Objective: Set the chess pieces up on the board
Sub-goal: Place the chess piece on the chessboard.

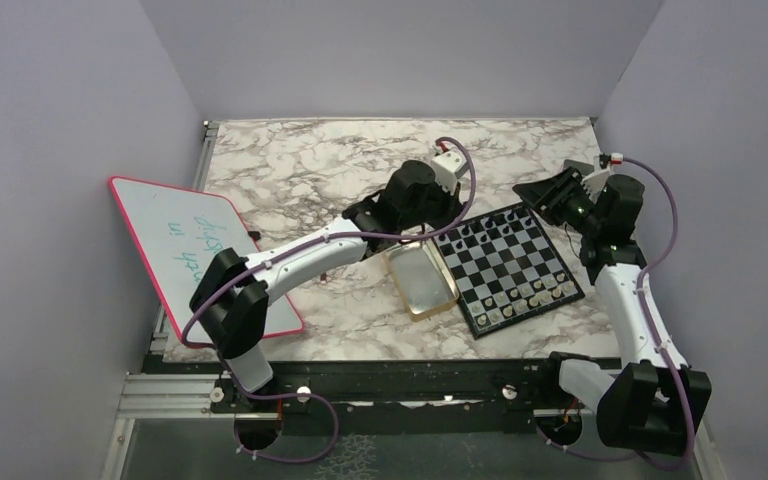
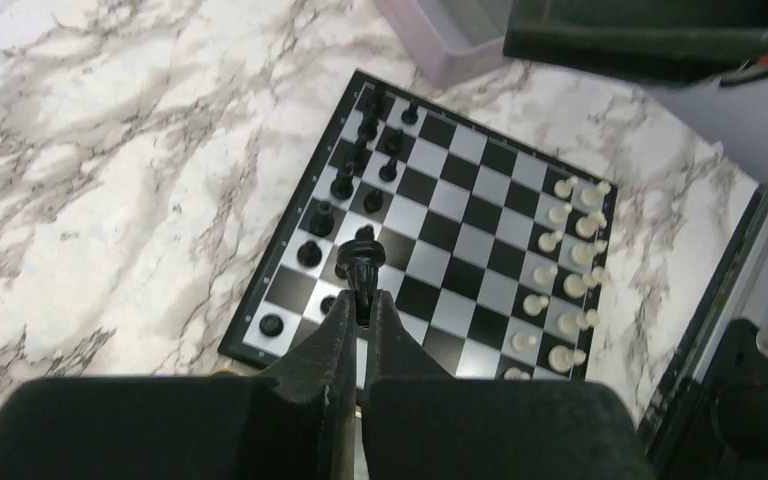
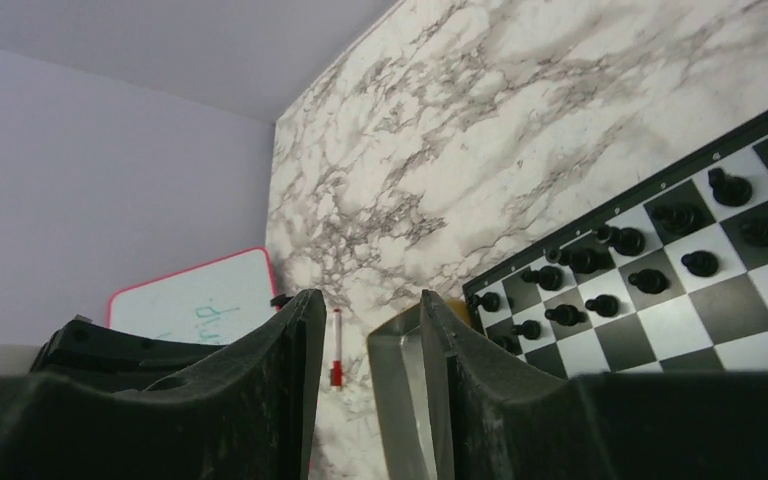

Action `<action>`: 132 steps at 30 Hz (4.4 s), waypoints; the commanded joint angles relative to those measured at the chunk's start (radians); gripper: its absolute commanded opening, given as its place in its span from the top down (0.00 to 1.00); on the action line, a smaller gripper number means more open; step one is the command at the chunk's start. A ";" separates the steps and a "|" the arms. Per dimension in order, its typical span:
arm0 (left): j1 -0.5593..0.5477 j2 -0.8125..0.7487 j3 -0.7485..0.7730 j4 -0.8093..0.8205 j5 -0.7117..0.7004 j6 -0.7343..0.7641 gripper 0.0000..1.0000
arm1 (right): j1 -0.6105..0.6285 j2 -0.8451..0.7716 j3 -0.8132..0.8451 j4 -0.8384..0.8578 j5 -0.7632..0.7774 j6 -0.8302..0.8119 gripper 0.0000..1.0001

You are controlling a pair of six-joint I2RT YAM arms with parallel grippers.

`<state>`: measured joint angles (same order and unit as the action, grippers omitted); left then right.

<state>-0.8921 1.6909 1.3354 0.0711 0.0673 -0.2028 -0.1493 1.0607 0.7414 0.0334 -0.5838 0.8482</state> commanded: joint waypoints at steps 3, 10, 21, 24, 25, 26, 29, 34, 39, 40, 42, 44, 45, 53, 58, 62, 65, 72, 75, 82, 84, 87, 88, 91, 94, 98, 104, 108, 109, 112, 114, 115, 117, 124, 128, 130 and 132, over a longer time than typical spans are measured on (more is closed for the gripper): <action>0.086 -0.041 0.139 -0.457 0.168 0.080 1.00 | 0.008 0.020 0.070 -0.090 -0.029 -0.295 0.59; 0.139 -0.095 0.161 -0.578 0.295 0.124 1.00 | 0.158 0.078 0.104 -0.121 -0.008 -0.430 0.70; 0.235 -0.127 0.181 -0.665 0.476 0.085 0.96 | 0.378 0.029 -0.018 0.177 -0.236 -1.126 0.56; 0.238 -0.136 0.183 -0.681 0.491 0.080 0.96 | 0.430 0.022 -0.036 0.175 -0.245 -1.248 0.52; 0.238 -0.139 0.183 -0.683 0.493 0.074 0.96 | 0.448 0.030 -0.031 0.157 -0.256 -1.293 0.49; 0.239 -0.142 0.183 -0.683 0.495 0.067 0.96 | 0.474 0.034 -0.026 0.142 -0.256 -1.337 0.47; 0.239 -0.145 0.183 -0.683 0.517 0.054 0.96 | 0.552 0.033 -0.029 0.147 -0.193 -1.430 0.44; 0.239 -0.146 0.170 -0.684 0.548 0.048 0.97 | 0.616 0.044 -0.023 0.166 -0.133 -1.497 0.43; 0.239 -0.146 0.168 -0.682 0.560 0.046 0.97 | 0.642 0.052 -0.011 0.146 -0.121 -1.546 0.49; 0.239 -0.144 0.168 -0.682 0.562 0.045 0.97 | 0.647 0.054 -0.010 0.140 -0.118 -1.554 0.51; 0.239 -0.142 0.169 -0.682 0.571 0.045 0.97 | 0.660 0.059 -0.012 0.136 -0.102 -1.563 0.53; 0.239 -0.139 0.171 -0.680 0.581 0.043 0.97 | 0.671 0.062 -0.013 0.135 -0.097 -1.570 0.56; 0.239 -0.137 0.171 -0.681 0.583 0.043 0.97 | 0.673 0.063 -0.013 0.136 -0.097 -1.571 0.59; 0.239 -0.130 0.178 -0.660 0.570 0.029 0.97 | 0.685 0.068 -0.030 0.148 -0.094 -1.550 0.73; 0.239 -0.156 0.140 -0.527 0.529 -0.049 0.94 | 0.689 0.076 -0.062 0.207 -0.078 -1.451 0.80; 0.239 -0.180 0.092 -0.405 0.497 -0.113 0.94 | 0.690 0.079 -0.084 0.276 -0.074 -1.360 0.84; 0.240 -0.186 0.071 -0.358 0.484 -0.133 0.95 | 0.690 0.076 -0.091 0.311 -0.057 -1.310 0.86; 0.239 -0.188 0.034 -0.322 0.422 -0.123 0.96 | 0.691 0.089 -0.113 0.404 -0.017 -1.164 0.88; 0.237 -0.195 0.015 -0.291 0.387 -0.126 0.95 | 0.691 0.096 -0.133 0.427 0.008 -1.098 0.89; 0.236 -0.171 0.004 -0.254 0.388 -0.127 0.98 | 0.691 0.075 -0.168 0.430 0.051 -1.064 0.81; 0.234 -0.160 0.011 -0.256 0.393 -0.120 0.99 | 0.690 0.058 -0.174 0.427 0.066 -1.041 0.68; 0.235 -0.145 0.030 -0.278 0.379 -0.099 1.00 | 0.689 0.025 -0.193 0.400 0.096 -0.988 0.47; 0.236 -0.140 0.035 -0.286 0.372 -0.091 1.00 | 0.689 0.013 -0.198 0.375 0.106 -0.979 0.41; 0.235 -0.120 0.066 -0.329 0.356 -0.067 1.00 | 0.689 -0.032 -0.208 0.277 0.146 -0.934 0.33; 0.234 -0.097 0.093 -0.364 0.325 -0.047 1.00 | 0.690 -0.098 -0.210 0.168 0.188 -0.839 0.25; 0.234 -0.055 0.129 -0.393 0.286 -0.028 1.00 | 0.690 -0.191 -0.184 0.006 0.287 -0.716 0.00; 0.222 0.035 0.198 -0.407 0.254 -0.021 1.00 | 0.688 -0.284 -0.085 -0.273 0.629 -0.403 0.00; 0.199 0.096 0.246 -0.406 0.235 -0.013 1.00 | 0.688 -0.276 -0.043 -0.362 0.769 -0.352 0.00; 0.192 0.112 0.258 -0.408 0.229 -0.010 1.00 | 0.688 -0.268 -0.030 -0.386 0.824 -0.338 0.00; 0.168 0.155 0.294 -0.416 0.211 0.000 1.00 | 0.688 -0.241 0.009 -0.467 0.946 -0.303 0.00; 0.154 0.183 0.316 -0.428 0.190 0.010 1.00 | 0.689 -0.244 0.018 -0.500 1.005 -0.283 0.00; 0.148 0.202 0.327 -0.437 0.179 0.013 1.00 | 0.688 -0.251 0.020 -0.513 1.026 -0.277 0.00; 0.140 0.233 0.351 -0.451 0.168 0.016 1.00 | 0.688 -0.279 0.016 -0.524 1.046 -0.271 0.00; 0.113 0.333 0.402 -0.482 0.100 0.035 1.00 | 0.688 -0.376 0.005 -0.525 1.018 -0.305 0.00; 0.097 0.386 0.439 -0.487 0.068 0.051 1.00 | 0.688 -0.401 0.005 -0.549 1.027 -0.311 0.00; 0.092 0.410 0.459 -0.490 0.053 0.059 1.00 | 0.688 -0.416 0.002 -0.558 1.027 -0.311 0.00; 0.090 0.430 0.474 -0.490 0.053 0.066 1.00 | 0.689 -0.435 -0.003 -0.555 1.017 -0.319 0.00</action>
<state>-0.7898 2.0869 1.7454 -0.4080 0.1688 -0.1665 0.5365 0.6594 0.7300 -0.4858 0.4053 0.5385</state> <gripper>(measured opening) 0.017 0.998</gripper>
